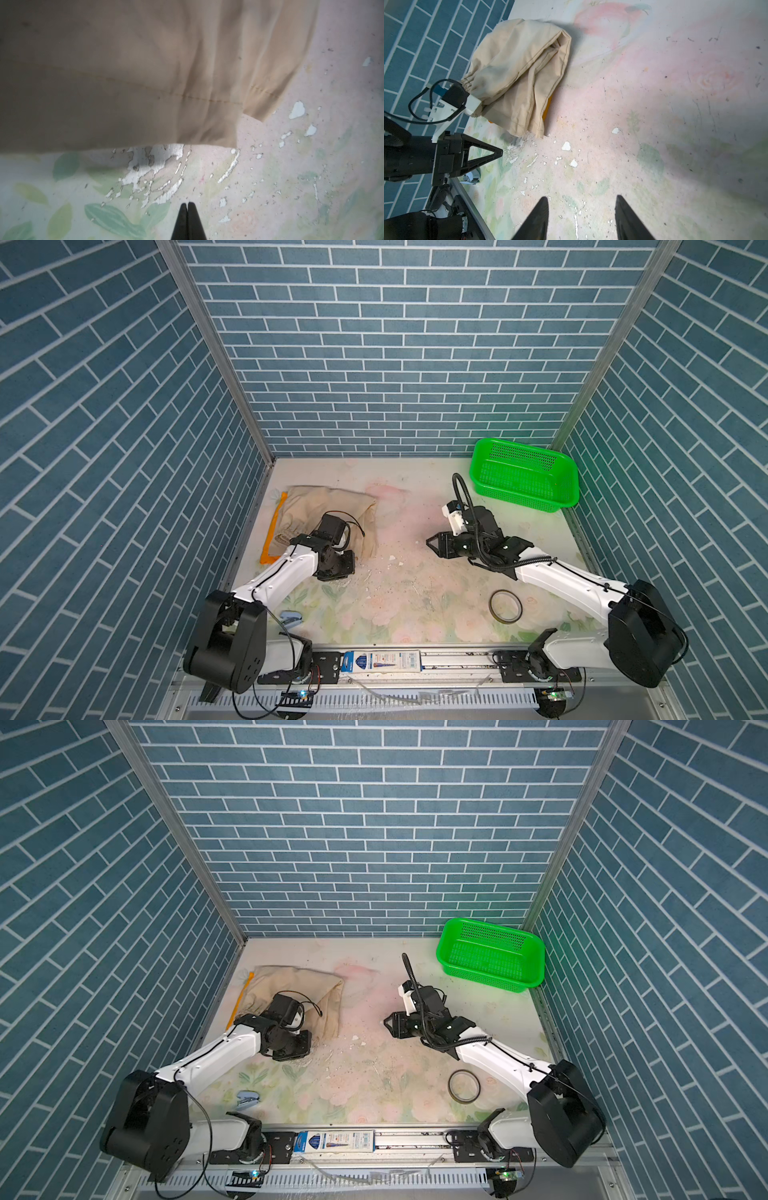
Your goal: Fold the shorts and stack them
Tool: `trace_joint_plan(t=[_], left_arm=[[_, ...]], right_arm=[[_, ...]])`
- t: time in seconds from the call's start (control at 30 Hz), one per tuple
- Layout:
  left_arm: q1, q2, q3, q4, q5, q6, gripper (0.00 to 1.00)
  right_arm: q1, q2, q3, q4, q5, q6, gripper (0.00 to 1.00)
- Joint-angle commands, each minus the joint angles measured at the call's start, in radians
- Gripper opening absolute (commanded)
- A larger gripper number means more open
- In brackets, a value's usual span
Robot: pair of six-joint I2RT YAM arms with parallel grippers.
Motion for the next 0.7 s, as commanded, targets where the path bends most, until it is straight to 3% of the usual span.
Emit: trace_joint_plan(t=[0.0,0.17,0.43,0.6,0.67], left_arm=[[-0.005,0.038,-0.007,0.138,-0.028,0.0,0.0],[-0.002,0.118,0.017,0.181,-0.108,0.068,0.0],[0.039,0.289,0.093,0.182,-0.123,0.115,0.0],[0.148,0.345,0.134,0.17,-0.112,0.169,0.0],[0.216,0.366,0.156,0.175,-0.039,0.177,0.0]], right_arm=[[-0.003,0.0,-0.008,0.041,-0.001,0.043,0.52],[-0.004,0.003,0.008,0.026,-0.003,0.044,0.51],[-0.004,0.006,0.043,-0.026,-0.003,0.041,0.51],[-0.003,0.015,0.061,-0.041,-0.003,0.045,0.51],[-0.003,0.021,0.068,-0.043,-0.009,0.053,0.51]])
